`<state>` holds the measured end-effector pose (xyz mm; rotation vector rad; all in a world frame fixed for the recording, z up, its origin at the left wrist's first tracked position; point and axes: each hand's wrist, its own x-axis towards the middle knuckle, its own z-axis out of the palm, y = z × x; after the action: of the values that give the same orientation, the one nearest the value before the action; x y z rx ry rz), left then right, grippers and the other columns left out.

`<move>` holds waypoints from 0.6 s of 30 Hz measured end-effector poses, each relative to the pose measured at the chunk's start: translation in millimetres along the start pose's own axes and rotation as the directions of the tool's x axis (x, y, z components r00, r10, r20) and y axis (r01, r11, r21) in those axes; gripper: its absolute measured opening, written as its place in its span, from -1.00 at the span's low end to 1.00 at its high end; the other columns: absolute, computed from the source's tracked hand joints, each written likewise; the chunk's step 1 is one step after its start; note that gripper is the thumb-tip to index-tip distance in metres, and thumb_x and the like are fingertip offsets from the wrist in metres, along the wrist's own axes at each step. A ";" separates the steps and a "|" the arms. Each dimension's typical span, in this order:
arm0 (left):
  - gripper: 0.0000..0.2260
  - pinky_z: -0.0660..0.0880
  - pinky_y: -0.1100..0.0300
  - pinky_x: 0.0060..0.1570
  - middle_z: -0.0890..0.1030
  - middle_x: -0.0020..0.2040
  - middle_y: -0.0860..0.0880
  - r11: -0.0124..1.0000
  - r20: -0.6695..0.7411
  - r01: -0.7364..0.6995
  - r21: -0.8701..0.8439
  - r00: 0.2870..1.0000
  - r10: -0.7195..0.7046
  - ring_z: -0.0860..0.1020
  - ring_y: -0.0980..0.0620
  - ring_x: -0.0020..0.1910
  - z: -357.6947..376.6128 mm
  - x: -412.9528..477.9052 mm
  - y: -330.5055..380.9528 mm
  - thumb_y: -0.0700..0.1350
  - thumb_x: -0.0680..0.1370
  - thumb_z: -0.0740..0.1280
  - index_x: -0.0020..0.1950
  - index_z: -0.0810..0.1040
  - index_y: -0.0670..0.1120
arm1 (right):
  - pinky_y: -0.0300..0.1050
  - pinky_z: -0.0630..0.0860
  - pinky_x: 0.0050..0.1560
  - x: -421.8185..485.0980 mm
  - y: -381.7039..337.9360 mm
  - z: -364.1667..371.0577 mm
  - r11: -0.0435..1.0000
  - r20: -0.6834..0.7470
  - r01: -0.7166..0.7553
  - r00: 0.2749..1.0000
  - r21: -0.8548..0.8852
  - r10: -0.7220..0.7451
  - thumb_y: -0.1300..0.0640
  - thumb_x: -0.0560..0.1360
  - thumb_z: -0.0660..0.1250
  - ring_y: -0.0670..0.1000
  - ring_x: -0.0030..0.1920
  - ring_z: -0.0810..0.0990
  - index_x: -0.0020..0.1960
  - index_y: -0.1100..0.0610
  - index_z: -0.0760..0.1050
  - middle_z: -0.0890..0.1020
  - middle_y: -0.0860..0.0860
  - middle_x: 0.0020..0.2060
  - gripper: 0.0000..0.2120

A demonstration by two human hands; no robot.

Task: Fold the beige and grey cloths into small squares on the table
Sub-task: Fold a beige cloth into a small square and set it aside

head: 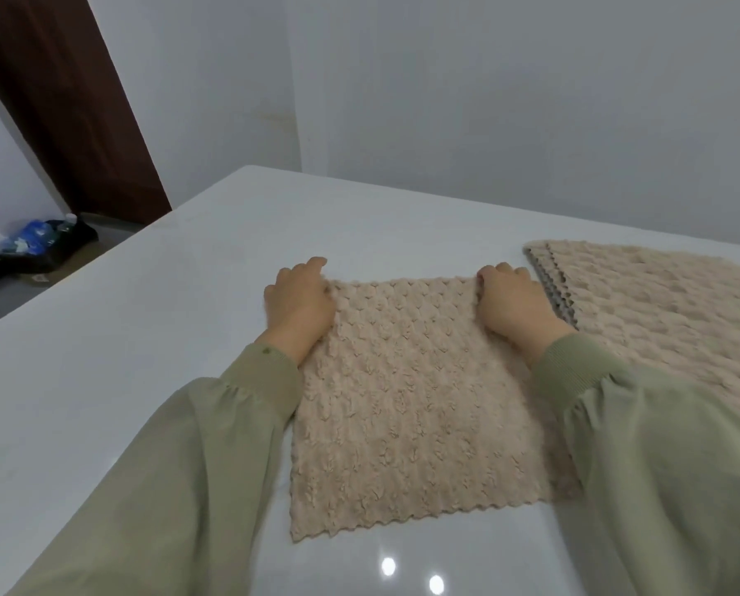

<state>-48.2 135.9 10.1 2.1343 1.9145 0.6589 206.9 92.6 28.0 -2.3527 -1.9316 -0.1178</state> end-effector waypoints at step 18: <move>-0.94 0.35 0.20 -0.15 0.51 -0.17 0.01 0.903 -0.230 -0.063 -0.424 0.972 -0.041 0.48 0.02 -0.16 -4.7 2.8 3.3 -0.18 0.48 0.37 -0.18 0.53 -0.07 | -0.08 0.35 -0.29 6.7 13.0 -19.3 0.944 -0.327 -0.027 0.935 0.327 0.140 0.37 0.45 0.19 0.12 -0.23 0.44 -0.20 0.28 0.53 0.51 0.16 -0.15 -0.84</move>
<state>-47.2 137.5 16.2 1.8521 1.6569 1.2546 220.9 94.3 47.6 -2.0382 -1.5503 -0.1843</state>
